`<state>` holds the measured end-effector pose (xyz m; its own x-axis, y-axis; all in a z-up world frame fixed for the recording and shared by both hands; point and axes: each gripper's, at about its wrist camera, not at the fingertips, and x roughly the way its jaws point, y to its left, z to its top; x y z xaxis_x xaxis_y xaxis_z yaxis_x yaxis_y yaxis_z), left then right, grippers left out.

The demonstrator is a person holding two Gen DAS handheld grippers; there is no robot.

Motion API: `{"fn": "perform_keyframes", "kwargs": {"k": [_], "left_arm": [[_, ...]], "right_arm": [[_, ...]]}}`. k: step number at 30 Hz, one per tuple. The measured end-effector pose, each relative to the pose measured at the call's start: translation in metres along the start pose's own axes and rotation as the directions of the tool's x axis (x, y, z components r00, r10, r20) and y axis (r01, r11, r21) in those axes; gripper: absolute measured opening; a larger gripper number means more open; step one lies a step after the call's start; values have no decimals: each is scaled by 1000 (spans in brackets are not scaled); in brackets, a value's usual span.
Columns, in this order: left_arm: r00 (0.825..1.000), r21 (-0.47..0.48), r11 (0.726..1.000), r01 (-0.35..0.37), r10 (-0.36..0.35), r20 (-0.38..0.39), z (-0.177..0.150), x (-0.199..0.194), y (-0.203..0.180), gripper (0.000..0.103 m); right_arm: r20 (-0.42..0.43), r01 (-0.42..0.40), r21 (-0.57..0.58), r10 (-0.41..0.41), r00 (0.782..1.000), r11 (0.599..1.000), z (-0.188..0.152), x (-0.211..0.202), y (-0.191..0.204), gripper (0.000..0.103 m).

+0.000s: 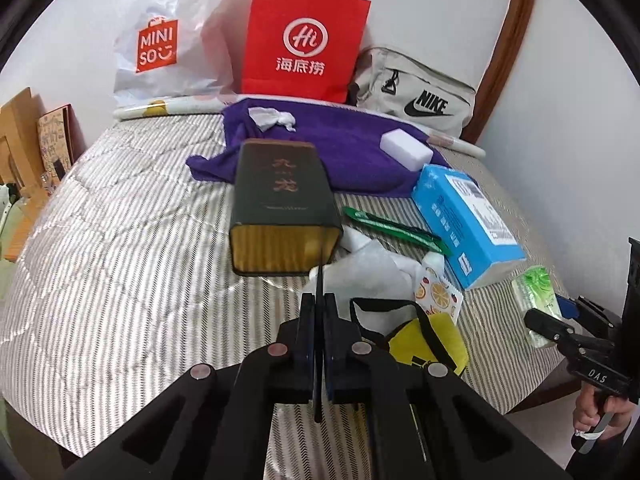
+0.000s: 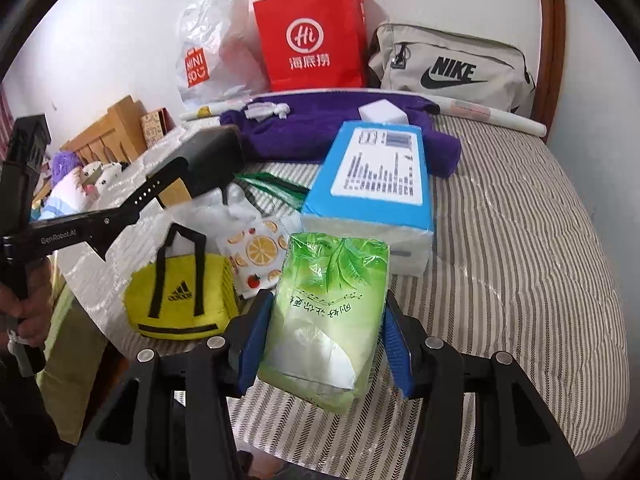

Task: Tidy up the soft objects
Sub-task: 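Grasp the dark green tin box with the left gripper while the right gripper holds the packet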

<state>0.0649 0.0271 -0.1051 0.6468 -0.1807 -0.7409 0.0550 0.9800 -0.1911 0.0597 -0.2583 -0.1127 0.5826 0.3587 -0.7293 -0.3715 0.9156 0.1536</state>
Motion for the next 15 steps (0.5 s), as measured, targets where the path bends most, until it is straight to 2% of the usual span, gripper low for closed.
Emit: {"fn": "perform_keyframes", "kwargs": {"k": [6, 15], "left_arm": [[999, -7, 1000, -10, 10, 33, 14, -12, 6, 4], [999, -13, 1000, -22, 22, 25, 48, -2, 13, 4]], "right_arm": [[45, -7, -31, 8, 999, 1000, 21, -13, 4, 52], [57, -5, -36, 7, 998, 999, 60, -5, -1, 52]]}}
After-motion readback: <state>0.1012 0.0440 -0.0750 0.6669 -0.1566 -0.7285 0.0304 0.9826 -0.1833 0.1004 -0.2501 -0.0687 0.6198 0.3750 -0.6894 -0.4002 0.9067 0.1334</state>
